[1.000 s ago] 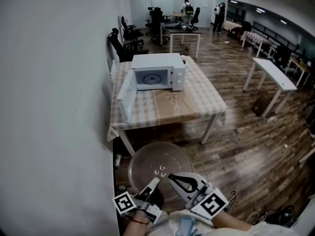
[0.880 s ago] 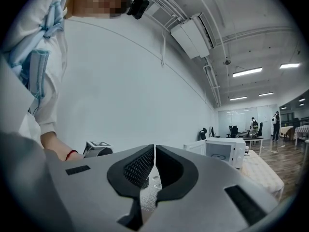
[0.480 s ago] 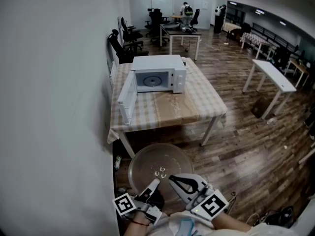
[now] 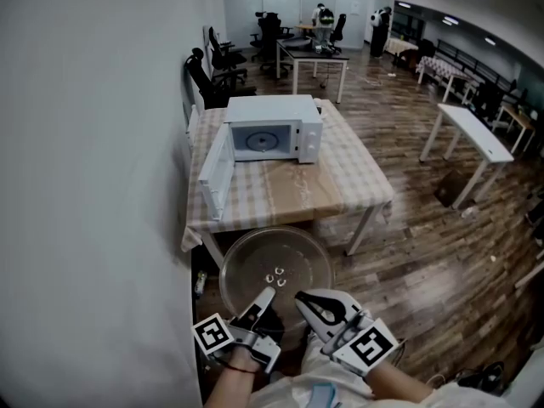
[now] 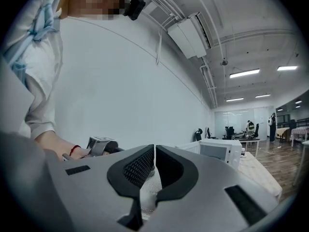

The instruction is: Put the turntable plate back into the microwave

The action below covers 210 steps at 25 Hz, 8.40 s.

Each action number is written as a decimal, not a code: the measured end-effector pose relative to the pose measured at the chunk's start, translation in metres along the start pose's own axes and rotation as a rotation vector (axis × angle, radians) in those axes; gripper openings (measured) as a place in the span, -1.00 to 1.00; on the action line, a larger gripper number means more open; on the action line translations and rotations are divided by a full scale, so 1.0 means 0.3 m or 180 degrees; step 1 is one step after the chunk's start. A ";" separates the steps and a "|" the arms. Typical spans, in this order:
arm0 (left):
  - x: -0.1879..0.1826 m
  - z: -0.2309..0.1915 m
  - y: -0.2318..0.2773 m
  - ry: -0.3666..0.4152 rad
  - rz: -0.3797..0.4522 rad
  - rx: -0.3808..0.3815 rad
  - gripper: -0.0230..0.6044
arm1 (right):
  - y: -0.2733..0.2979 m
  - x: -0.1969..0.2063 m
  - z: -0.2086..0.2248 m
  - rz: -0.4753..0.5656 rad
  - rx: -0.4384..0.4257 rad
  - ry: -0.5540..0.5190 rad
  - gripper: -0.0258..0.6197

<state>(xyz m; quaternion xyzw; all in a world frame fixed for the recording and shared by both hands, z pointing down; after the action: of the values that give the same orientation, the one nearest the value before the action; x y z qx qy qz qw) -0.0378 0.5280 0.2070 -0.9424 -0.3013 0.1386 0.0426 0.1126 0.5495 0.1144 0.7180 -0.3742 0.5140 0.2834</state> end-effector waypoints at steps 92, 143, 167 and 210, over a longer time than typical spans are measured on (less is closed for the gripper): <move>-1.472 -0.435 1.493 0.0083 -0.0244 -0.0425 -0.78 | 1.251 0.994 1.233 -0.1194 -0.0771 -0.1340 -0.81; -1.730 -0.495 1.731 0.0061 0.0325 -0.0379 -0.77 | 1.401 1.208 1.437 -0.0654 0.0530 0.1030 -0.54; -1.749 -0.479 1.741 0.0080 0.0094 -0.0375 -0.78 | 1.435 1.379 1.479 -0.0264 0.0829 0.4433 -0.55; -1.731 -0.480 1.728 0.0026 0.0035 -0.0335 -0.77 | 1.527 1.431 1.461 0.0423 0.0754 0.5397 -0.77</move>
<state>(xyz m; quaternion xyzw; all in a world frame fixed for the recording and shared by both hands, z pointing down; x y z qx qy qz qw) -0.1133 -0.1949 0.3822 -0.9456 -0.3028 0.1190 -0.0065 0.0460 -0.1594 0.3963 0.0927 -0.0211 0.9282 0.3598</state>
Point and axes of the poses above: the fingertips, and each gripper's own axes: y forward along the fingers, z to its right, x out of its underside, the point moved 7 cm from there along -y, backward along the fingers, and after that the axes turned 14 degrees about -y, right-handed, at the moved point
